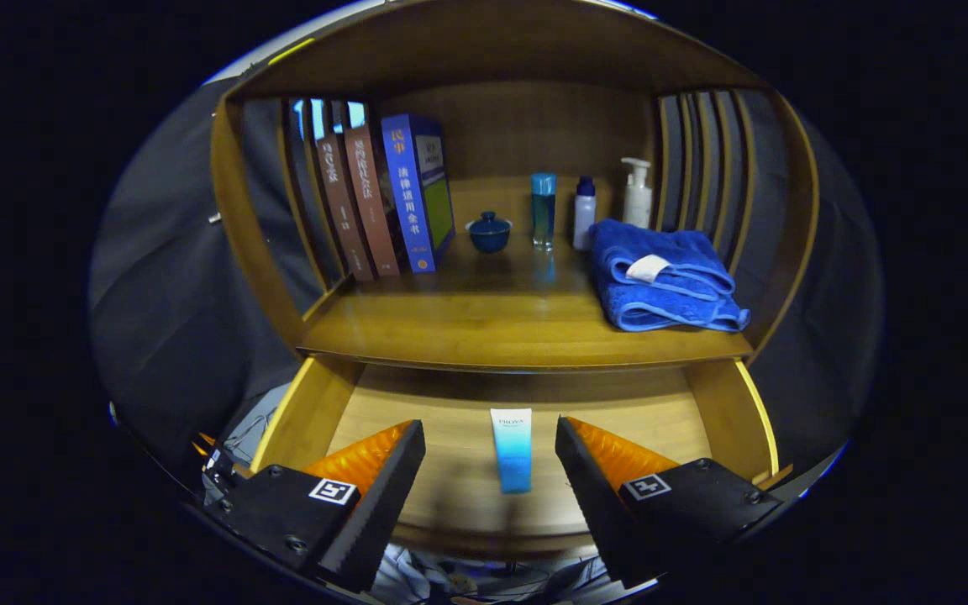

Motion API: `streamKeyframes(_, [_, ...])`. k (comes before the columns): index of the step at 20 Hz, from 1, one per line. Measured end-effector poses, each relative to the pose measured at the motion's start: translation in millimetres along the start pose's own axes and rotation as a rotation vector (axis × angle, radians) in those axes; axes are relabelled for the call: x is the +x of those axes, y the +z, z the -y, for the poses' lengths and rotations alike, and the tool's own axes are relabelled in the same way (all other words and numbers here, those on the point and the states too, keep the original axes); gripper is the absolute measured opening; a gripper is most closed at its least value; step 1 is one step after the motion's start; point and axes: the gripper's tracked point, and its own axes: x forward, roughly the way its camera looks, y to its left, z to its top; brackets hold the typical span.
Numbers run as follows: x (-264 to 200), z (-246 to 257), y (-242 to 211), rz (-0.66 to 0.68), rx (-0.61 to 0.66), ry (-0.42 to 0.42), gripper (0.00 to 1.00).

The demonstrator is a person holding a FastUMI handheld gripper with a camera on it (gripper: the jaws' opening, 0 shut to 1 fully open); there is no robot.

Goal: Pull open the drawer, take out the items inside it, and place them on the countertop above the cabinet.

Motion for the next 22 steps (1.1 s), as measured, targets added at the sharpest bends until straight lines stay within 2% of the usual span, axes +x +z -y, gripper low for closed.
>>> streamKeyframes(5, [65, 4, -33, -0.263, 0.040, 0.004, 0.99])
streamKeyframes(12, [100, 17, -79, -0.544, 0.049, -0.065, 0.98])
streamKeyframes(17, [107, 21, -81, -0.672, 0.046, -0.126, 0.95])
streamKeyframes(19, [112, 20, -79, -0.678, 0.054, -0.136, 0.94])
streamKeyframes(20, [108, 20, -79, -0.685, 0.051, -0.137, 0.92])
streamKeyframes(22, [110, 22, -84, -0.682, 0.035, -0.142, 0.71])
